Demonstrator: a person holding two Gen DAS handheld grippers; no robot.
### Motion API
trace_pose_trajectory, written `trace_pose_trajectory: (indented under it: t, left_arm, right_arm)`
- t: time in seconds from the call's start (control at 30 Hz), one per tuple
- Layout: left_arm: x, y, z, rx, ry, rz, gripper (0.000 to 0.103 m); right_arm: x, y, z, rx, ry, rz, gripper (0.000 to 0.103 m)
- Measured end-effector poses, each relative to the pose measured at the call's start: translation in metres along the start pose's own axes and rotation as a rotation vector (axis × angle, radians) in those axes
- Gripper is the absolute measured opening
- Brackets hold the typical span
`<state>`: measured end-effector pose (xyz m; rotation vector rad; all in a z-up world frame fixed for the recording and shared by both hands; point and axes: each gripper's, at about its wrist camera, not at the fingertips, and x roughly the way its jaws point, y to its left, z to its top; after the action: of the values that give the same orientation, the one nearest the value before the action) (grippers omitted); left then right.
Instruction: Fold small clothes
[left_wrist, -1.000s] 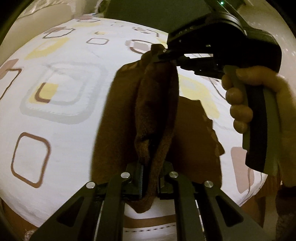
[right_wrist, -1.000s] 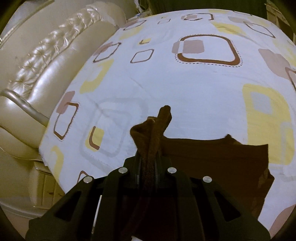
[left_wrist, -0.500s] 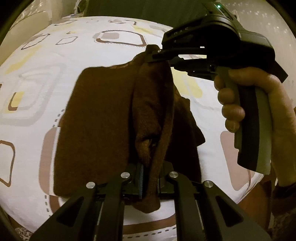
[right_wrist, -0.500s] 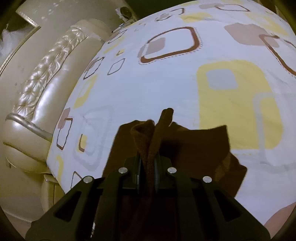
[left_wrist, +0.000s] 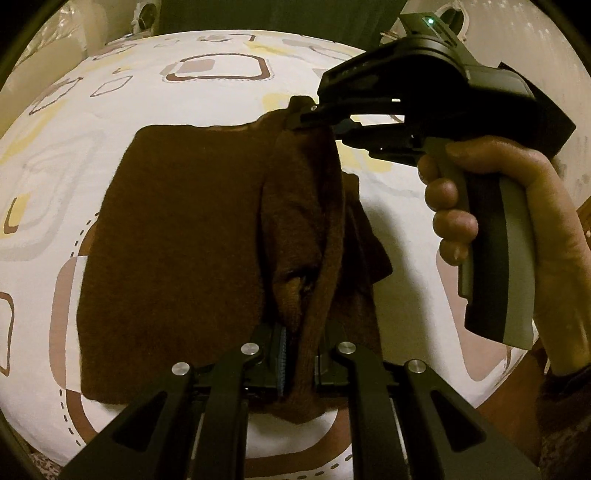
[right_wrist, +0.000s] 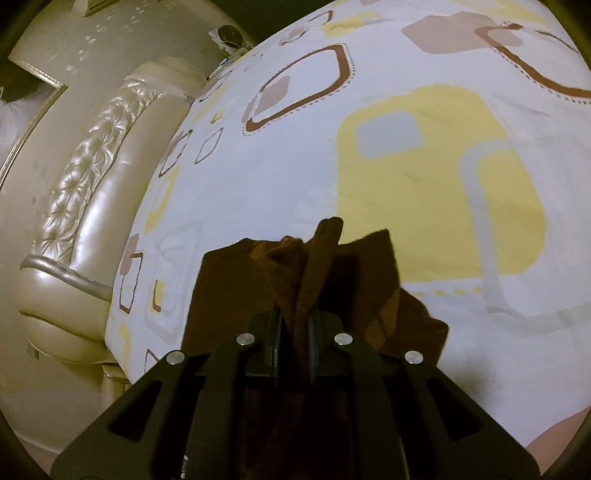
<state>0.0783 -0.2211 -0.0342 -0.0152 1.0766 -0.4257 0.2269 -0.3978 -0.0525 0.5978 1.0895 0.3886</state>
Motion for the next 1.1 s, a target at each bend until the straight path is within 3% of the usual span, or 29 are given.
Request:
trace_pose_trajectory:
  t: [0.3,0.7,0.93,1.03,1.1]
  left_arm:
    - [0.007,-0.010,-0.007,0.038,0.002,0.033,0.011]
    - [0.008,-0.026,-0.018,0.068,0.010,0.010,0.017]
    - [0.005,-0.041,-0.024,0.124,0.012,-0.072,0.022]
    - [-0.004,-0.040,-0.030,0.156,-0.007,-0.116,0.022]
    - [-0.015,-0.027,-0.035,0.143,-0.017,-0.164,0.023]
  right_arm:
    - [0.005,-0.030,-0.008,0.091,-0.003,0.053,0.010]
    - [0.004,-0.064,-0.015,0.209,-0.041,0.074,0.016]
    - [-0.021,-0.080,-0.023,0.260,-0.092,0.087,0.028]
    - [-0.039,-0.086,-0.034,0.285,-0.124,0.103,0.045]
    - [-0.053,-0.089,-0.047,0.301,-0.140,0.143,0.051]
